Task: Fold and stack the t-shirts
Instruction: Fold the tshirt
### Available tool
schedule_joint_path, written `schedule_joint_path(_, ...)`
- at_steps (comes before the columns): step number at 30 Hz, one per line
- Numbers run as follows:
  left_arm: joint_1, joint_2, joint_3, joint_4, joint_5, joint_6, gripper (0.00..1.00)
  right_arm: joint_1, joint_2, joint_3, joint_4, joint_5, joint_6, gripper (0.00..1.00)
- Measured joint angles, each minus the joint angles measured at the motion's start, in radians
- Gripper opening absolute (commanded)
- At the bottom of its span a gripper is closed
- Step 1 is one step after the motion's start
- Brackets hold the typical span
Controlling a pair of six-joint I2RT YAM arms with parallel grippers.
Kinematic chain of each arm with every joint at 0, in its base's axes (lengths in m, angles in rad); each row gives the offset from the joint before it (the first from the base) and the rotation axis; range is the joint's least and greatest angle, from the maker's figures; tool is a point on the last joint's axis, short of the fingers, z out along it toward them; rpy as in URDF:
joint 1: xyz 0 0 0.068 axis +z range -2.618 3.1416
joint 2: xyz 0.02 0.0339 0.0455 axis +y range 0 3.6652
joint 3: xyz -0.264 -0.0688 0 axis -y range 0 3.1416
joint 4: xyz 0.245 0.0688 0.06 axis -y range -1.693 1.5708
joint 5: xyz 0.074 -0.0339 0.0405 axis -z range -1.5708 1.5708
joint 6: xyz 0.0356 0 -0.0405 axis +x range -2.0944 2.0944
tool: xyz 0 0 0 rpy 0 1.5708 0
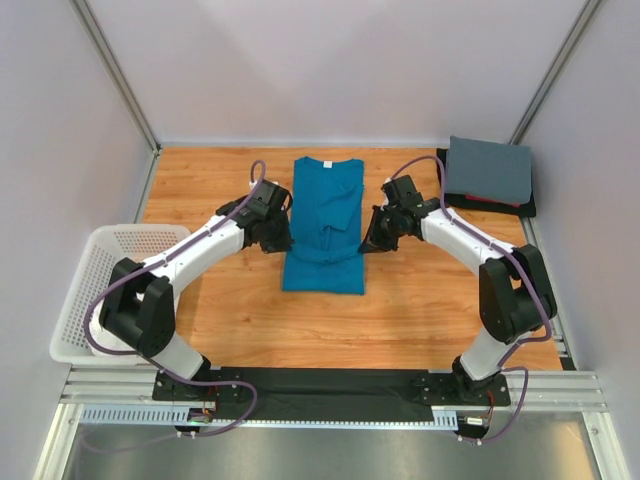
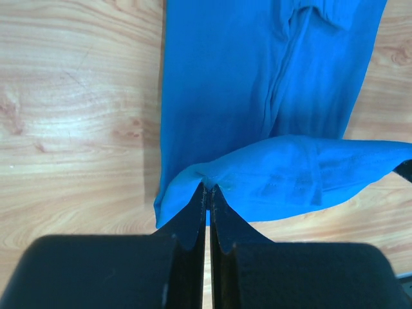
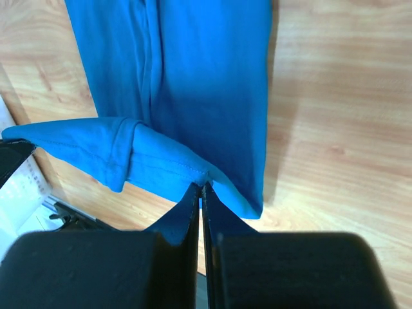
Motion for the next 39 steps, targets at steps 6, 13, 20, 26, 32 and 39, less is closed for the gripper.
schedule_joint_path(6, 0.028, 0.050, 0.040, 0.012, 0.014, 0.012, 0.00, -0.034, 0.048, 0.051, 0.002, -0.004, -0.013, 0.01)
schedule_joint_path(13, 0.052, 0.093, 0.062, 0.019, 0.024, 0.013, 0.00, -0.049, 0.127, 0.109, 0.002, -0.012, -0.028, 0.00)
schedule_joint_path(20, 0.057, 0.138, 0.074, 0.023, 0.028, 0.011, 0.00, -0.060, 0.190, 0.155, 0.001, -0.019, -0.042, 0.00)
schedule_joint_path(26, 0.073, 0.171, 0.089, 0.032, 0.027, 0.010, 0.00, -0.061, 0.235, 0.198, 0.003, -0.022, -0.048, 0.00)
schedule_joint_path(32, 0.085, 0.192, 0.126, 0.037, 0.026, 0.011, 0.00, -0.061, 0.242, 0.201, 0.004, -0.021, -0.050, 0.00)
schedule_joint_path(39, 0.087, 0.223, 0.148, 0.043, 0.026, 0.013, 0.00, -0.070, 0.253, 0.201, 0.007, -0.021, -0.056, 0.00)
